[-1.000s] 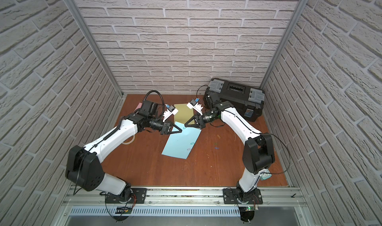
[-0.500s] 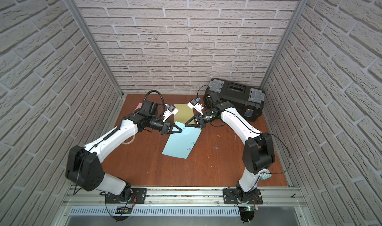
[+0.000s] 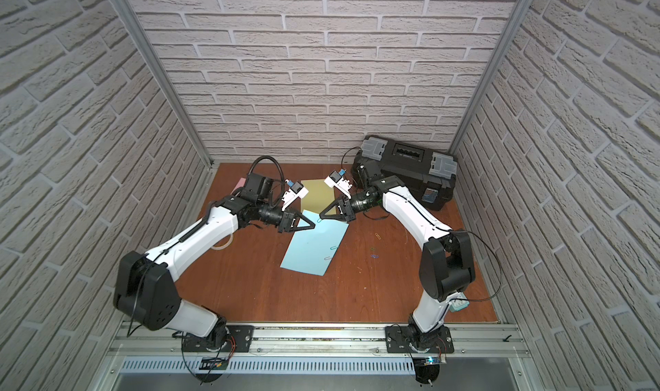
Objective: Unclip the paperclips from the documents
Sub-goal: Remove the paper clip from the document.
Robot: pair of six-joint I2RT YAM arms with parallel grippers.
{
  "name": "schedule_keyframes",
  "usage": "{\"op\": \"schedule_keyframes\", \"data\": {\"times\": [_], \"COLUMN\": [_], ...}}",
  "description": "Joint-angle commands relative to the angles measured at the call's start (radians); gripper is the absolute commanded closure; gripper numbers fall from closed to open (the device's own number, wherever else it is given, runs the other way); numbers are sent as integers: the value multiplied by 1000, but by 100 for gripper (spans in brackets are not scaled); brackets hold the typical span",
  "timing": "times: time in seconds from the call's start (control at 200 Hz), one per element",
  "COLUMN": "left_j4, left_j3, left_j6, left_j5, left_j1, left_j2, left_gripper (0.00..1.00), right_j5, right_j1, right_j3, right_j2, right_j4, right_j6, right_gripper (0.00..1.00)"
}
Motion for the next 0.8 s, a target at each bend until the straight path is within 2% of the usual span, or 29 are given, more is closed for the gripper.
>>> {"op": "schedule_keyframes", "data": {"times": [0.0, 0.795], "left_j4": [-90, -116], "left_j3": [0, -1], "left_j6": [36, 51], "left_j5": [29, 34], "left_j1": [3, 4], "left_j2": [3, 3], "left_gripper": [100, 100], "right_j5": [7, -16], "right_j1": [-60, -83], "right_j3": [-5, -17], "right_j2": [-40, -37], "right_j4": [73, 101], "right_j6": [6, 25], "right_gripper": [95, 94]}}
